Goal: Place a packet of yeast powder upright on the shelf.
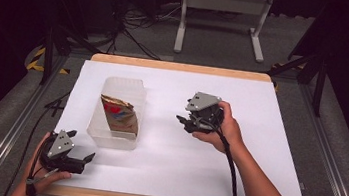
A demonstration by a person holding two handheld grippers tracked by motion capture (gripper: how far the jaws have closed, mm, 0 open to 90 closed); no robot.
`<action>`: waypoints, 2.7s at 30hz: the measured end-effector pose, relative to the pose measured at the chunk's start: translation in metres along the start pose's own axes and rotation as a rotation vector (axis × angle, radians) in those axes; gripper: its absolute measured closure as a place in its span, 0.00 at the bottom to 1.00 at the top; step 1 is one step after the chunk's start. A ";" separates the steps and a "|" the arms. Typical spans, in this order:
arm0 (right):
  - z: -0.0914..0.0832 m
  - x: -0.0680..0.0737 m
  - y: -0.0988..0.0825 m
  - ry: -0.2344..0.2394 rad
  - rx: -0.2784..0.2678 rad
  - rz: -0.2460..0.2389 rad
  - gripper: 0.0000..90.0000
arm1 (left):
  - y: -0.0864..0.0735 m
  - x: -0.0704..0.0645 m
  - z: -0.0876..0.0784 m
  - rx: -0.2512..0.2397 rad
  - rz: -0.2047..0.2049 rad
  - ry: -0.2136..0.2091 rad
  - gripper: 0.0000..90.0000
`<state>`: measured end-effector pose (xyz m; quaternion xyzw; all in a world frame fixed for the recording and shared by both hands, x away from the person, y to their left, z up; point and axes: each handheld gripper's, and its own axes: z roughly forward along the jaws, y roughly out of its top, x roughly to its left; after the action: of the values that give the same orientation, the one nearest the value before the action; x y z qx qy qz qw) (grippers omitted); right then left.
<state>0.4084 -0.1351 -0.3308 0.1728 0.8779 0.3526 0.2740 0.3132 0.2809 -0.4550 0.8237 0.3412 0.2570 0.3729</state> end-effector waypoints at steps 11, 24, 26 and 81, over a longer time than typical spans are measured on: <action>-0.004 -0.007 -0.028 -0.049 0.053 0.019 0.37 | 0.000 0.000 0.000 0.003 0.003 -0.001 0.05; -0.015 -0.012 -0.061 -0.082 0.091 0.054 0.34 | 0.000 -0.001 0.001 0.007 0.003 -0.003 0.05; -0.017 -0.012 -0.066 -0.085 0.099 0.057 0.34 | 0.000 -0.001 0.001 0.006 0.002 -0.001 0.05; -0.094 0.011 -0.196 -0.205 0.119 0.241 0.13 | 0.003 0.000 0.004 0.000 0.002 -0.010 0.05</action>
<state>0.3211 -0.3143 -0.4180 0.3279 0.8376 0.3108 0.3071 0.3173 0.2770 -0.4549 0.8253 0.3384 0.2531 0.3745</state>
